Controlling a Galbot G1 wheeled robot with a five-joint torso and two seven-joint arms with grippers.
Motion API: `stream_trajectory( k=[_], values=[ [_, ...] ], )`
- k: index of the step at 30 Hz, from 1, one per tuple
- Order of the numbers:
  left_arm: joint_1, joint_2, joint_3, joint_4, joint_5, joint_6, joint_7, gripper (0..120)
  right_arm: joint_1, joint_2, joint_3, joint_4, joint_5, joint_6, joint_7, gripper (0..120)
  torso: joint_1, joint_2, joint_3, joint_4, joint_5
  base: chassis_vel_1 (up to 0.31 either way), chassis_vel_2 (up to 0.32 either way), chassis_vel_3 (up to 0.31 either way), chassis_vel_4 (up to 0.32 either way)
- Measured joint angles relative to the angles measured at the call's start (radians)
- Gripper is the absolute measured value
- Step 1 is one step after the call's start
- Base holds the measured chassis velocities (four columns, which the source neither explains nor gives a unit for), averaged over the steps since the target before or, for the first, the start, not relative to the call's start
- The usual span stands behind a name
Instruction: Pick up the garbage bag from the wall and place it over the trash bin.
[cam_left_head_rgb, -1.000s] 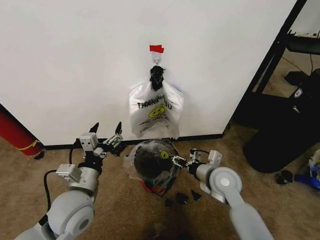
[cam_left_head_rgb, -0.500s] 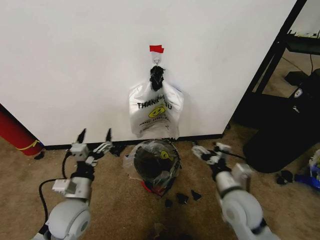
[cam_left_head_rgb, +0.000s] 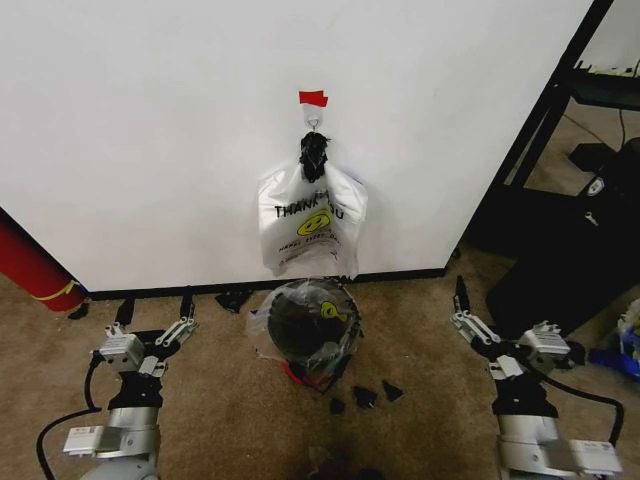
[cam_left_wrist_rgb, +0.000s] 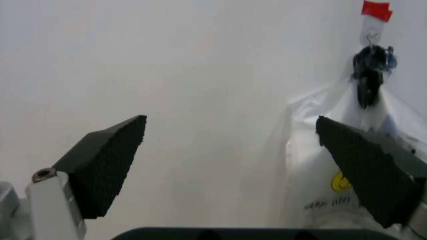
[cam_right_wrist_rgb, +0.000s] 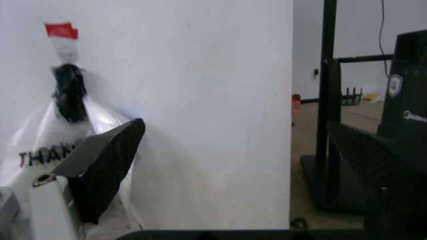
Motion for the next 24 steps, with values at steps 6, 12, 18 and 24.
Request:
stream_trajectory(
  k=[6,12,18,24],
  values=[
    [-0.021,0.012,0.003,0.006,0.002,-0.004,0.0,100,0.002,0.029,-0.01,-0.005,-0.004,-0.012,0.015,100,0.0,0.0,0.0,-0.0001,-0.0001,0.0,0.0,0.0,0.0],
    [-0.035,0.039,0.028,0.026,0.007,-0.004,-0.004,100,-0.003,0.056,-0.021,-0.006,-0.007,-0.009,0.013,100,0.0,0.0,0.0,-0.0001,-0.0002,0.0,0.0,0.0,0.0],
    [-0.039,0.045,0.057,0.032,0.041,-0.002,-0.009,100,-0.009,0.059,-0.022,-0.004,-0.03,0.001,0.003,100,0.0,0.0,0.0,-0.0001,-0.0002,0.0,0.0,0.0,0.0],
    [-0.038,0.054,0.073,0.04,0.045,0.002,-0.012,100,-0.022,0.063,-0.018,0.001,-0.047,0.011,-0.004,100,0.0,0.0,0.0,-0.0001,-0.0002,0.0,0.0,0.0,0.0]
  ],
)
